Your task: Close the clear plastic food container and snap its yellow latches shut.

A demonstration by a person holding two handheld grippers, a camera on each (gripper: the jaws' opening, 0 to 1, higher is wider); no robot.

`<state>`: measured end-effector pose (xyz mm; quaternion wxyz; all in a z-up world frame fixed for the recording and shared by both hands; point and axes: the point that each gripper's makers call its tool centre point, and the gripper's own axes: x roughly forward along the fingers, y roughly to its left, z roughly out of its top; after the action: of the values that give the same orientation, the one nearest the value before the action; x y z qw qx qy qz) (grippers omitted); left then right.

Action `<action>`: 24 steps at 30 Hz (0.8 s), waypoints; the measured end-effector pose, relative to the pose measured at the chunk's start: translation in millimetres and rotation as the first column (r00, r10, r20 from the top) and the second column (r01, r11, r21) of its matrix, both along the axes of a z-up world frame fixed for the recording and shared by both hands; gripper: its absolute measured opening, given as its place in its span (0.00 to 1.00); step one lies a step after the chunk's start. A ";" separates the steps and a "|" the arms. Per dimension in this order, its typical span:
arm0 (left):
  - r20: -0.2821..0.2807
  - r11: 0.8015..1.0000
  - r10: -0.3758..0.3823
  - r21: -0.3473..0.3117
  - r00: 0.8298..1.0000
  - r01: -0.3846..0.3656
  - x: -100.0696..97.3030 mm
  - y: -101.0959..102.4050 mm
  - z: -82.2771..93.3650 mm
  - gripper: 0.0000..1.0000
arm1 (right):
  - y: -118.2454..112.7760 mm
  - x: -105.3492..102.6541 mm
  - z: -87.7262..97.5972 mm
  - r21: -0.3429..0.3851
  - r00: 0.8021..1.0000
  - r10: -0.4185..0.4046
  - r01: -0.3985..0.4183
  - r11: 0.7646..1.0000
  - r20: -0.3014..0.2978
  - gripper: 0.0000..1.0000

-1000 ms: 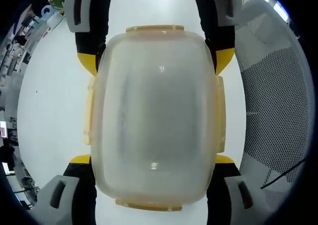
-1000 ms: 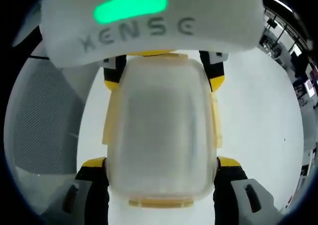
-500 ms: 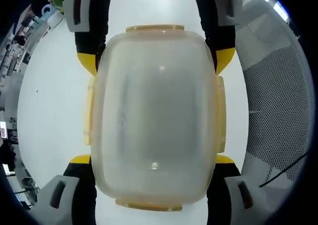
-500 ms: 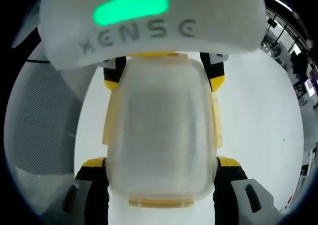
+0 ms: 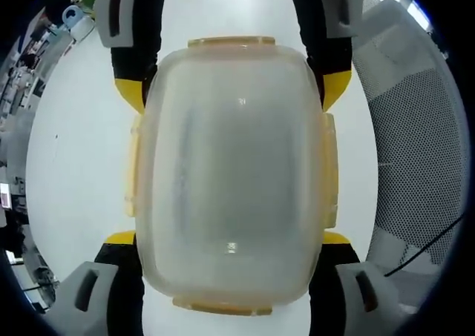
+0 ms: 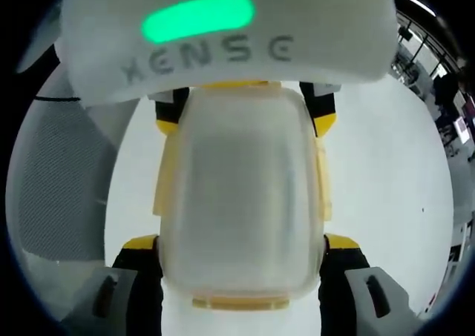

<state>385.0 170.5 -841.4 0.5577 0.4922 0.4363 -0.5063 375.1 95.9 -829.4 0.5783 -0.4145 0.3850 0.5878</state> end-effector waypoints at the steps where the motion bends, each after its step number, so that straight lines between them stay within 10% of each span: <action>1: 0.000 1.000 0.000 0.000 1.000 0.000 0.9 -0.2 0.1 0.95 | -0.1 0.9 0.2 -0.001 1.000 0.002 -0.002 1.000 0.001 0.88; 24: 0.002 1.000 0.003 -0.003 1.000 -0.003 29.7 -0.5 1.3 0.95 | 0.2 31.0 1.8 0.006 1.000 -0.005 0.005 1.000 0.001 0.88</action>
<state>414.7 170.0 -840.2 0.5597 0.4912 0.4357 -0.5056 406.1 96.0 -827.6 0.5811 -0.4120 0.3841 0.5873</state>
